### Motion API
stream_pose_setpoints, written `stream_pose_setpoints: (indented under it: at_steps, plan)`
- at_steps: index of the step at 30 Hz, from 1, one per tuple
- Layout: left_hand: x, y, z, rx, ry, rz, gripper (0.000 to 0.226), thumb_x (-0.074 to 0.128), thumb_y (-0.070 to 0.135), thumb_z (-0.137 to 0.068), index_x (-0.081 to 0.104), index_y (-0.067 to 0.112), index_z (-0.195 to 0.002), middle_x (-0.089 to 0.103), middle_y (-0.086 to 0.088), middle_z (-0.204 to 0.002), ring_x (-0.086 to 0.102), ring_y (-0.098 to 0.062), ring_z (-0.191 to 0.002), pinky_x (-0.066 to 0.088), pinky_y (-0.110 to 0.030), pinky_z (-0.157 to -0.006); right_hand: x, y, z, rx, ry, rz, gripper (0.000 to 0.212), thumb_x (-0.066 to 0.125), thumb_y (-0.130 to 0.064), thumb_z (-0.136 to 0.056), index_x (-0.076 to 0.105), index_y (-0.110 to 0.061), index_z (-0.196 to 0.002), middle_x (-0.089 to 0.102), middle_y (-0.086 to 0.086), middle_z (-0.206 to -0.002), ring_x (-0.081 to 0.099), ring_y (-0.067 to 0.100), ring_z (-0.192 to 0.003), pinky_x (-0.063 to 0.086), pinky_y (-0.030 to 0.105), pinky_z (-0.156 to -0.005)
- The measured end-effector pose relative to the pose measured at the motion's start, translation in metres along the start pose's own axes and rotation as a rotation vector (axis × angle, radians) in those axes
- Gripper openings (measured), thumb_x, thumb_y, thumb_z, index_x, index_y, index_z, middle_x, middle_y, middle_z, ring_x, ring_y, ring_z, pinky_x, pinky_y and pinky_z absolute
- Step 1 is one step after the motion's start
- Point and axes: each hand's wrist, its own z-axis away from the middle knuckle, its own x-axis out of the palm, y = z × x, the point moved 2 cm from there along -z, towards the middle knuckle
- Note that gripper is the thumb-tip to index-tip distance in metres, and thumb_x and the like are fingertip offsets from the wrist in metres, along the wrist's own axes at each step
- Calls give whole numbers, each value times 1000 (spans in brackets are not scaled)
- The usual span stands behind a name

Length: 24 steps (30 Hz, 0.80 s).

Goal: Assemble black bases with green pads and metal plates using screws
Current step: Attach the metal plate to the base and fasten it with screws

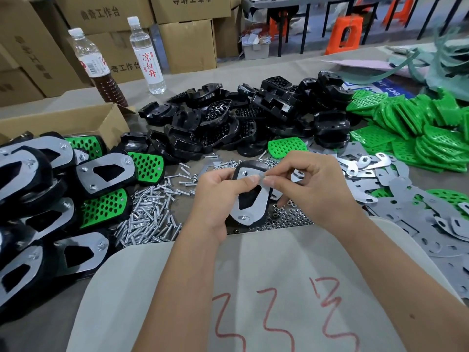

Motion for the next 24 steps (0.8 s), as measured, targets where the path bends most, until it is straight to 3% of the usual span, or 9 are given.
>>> stream_pose_setpoints:
  at_steps: [8,11,14,17,20,24]
  plan:
    - [5,-2,-1,-22,44,21,11,74,0,-88,72,-3,-98,75,-7,-71,70,-18,-57,52,-22,-48,5,-5,2,-46,46,49,10,86,-4,-81,78,-9,-81,63,-3,-72,62,20,-55,54,21,-45]
    - [5,-3,-2,-13,53,-39,11,75,2,-88,72,-2,-98,75,-5,-72,70,-17,-61,53,-22,-52,5,-3,0,-71,-11,37,9,82,4,-84,80,-5,-86,64,4,-77,63,25,-60,60,36,-52]
    - [3,-3,-3,-3,52,-73,6,77,3,-87,73,3,-92,76,-3,-74,70,-17,-65,53,-25,-59,3,-2,-1,-65,-92,4,18,79,6,-86,83,-10,-93,64,7,-82,62,27,-67,62,36,-59]
    - [4,-4,-2,15,55,-79,8,77,3,-87,73,2,-94,76,-3,-75,71,-17,-65,54,-24,-58,1,2,-1,-26,-53,7,18,84,0,-82,84,-18,-87,62,6,-77,59,29,-65,59,36,-52]
    - [6,-3,-1,35,47,-85,6,77,2,-87,74,6,-89,76,-3,-75,70,-15,-64,53,-20,-53,-1,5,0,-6,37,22,12,91,-8,-76,79,-12,-76,61,13,-72,56,34,-60,56,46,-44]
    - [6,-3,-1,4,56,-17,15,76,0,-87,70,-6,-99,75,-11,-78,71,-21,-64,54,-25,-52,2,-1,1,-59,30,95,18,94,-16,-73,78,-10,-78,62,2,-67,55,20,-57,53,45,-47]
